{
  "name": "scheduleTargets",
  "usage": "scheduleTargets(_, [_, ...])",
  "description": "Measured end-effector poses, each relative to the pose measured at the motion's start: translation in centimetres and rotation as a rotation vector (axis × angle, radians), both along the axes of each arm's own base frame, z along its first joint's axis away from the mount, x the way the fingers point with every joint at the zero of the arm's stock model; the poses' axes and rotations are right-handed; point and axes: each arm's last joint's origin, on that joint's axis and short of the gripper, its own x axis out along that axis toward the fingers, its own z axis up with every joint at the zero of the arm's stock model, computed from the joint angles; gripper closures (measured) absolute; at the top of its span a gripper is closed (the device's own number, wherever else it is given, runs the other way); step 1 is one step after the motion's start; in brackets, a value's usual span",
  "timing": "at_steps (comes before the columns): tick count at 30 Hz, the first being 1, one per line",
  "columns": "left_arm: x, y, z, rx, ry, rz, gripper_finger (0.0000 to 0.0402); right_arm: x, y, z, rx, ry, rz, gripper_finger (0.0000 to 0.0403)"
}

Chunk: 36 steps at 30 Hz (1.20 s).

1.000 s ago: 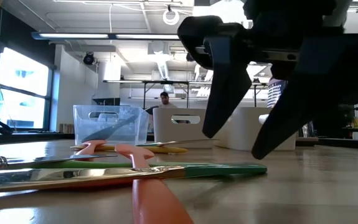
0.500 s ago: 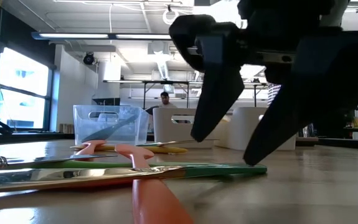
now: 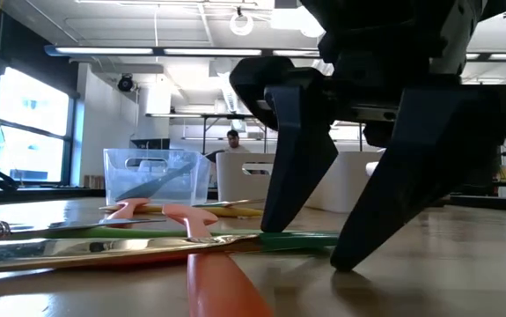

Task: Pick & Place Kitchen Items
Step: Put the bottom green knife into the left white bin

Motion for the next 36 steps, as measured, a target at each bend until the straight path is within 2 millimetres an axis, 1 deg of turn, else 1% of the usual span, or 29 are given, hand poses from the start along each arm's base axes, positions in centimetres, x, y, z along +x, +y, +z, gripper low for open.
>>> scheduleTargets(5, [0.0, 0.0, 0.0, 0.0, 0.001, 0.0, 0.0288, 0.1, -0.4, -0.1, 0.031, 0.028, -0.047, 0.0232])
scheduleTargets(9, [0.0, 0.0, 0.0, 0.0, 0.001, 0.0, 0.0288, 0.1, -0.8, -0.3, 0.035, 0.055, -0.075, 0.0251])
scheduleTargets(14, [0.0, 0.0, 0.0, -0.001, 0.0, 0.0, 0.0288, 0.1, -1.1, -0.4, 0.056, 0.09, -0.127, 0.0295])
scheduleTargets(20, [0.0, 0.0, 0.0, -0.005, -0.003, 0.0, 0.0288, -0.1, -1.1, -0.5, 0.057, 0.111, -0.145, 0.037])
scheduleTargets(21, [0.1, -0.1, 0.0, -0.008, -0.006, 0.0, 0.0288, -0.1, -1.1, -0.5, 0.056, 0.11, -0.145, 0.0377])
scheduleTargets(25, [0.1, -0.1, 0.1, -0.019, -0.014, 0.0, 0.0288, -0.1, -1.1, -0.5, 0.061, 0.111, -0.163, 0.0377])
scheduleTargets(30, [0.1, -0.2, 0.1, -0.021, -0.014, -0.001, 0.0288, -0.5, -0.5, -0.5, 0.043, 0.098, -0.154, 0.0377])
scheduleTargets(36, [0.1, -0.2, 0.1, -0.022, -0.015, -0.001, 0.0288, -0.8, 0.1, 0.4, 0.039, 0.064, -0.178, 0.0377])
